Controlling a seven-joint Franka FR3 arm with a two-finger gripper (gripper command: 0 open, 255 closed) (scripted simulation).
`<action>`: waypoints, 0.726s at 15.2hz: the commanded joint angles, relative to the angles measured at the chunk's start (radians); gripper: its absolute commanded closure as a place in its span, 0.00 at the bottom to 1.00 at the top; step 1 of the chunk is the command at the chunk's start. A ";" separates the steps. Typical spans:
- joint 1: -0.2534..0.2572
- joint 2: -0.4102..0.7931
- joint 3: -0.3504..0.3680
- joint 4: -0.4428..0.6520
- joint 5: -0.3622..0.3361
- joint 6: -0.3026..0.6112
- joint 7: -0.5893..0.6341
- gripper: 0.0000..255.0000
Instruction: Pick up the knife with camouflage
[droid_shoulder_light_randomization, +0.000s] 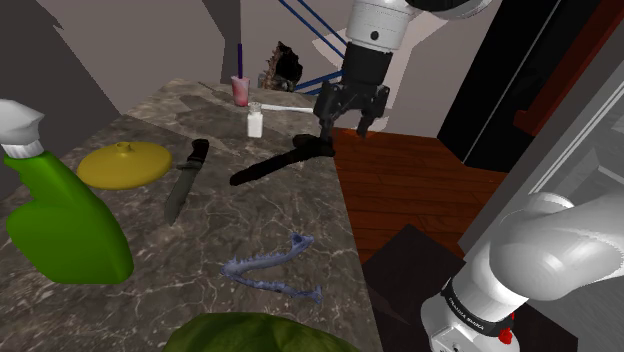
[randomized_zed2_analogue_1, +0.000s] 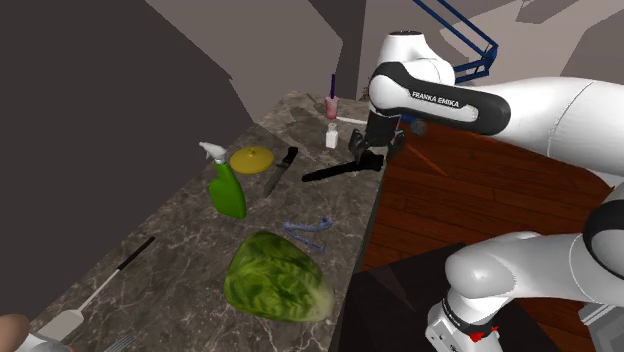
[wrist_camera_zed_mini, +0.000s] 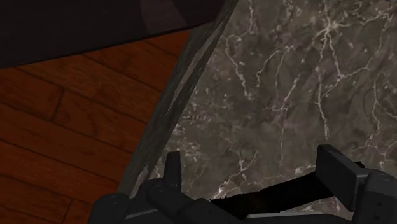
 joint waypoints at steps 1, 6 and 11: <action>-0.003 0.055 0.057 0.024 0.016 0.040 0.084 0.00; -0.023 0.200 0.187 0.114 0.014 0.113 0.285 0.00; -0.052 0.386 0.314 0.242 -0.051 0.173 0.505 0.00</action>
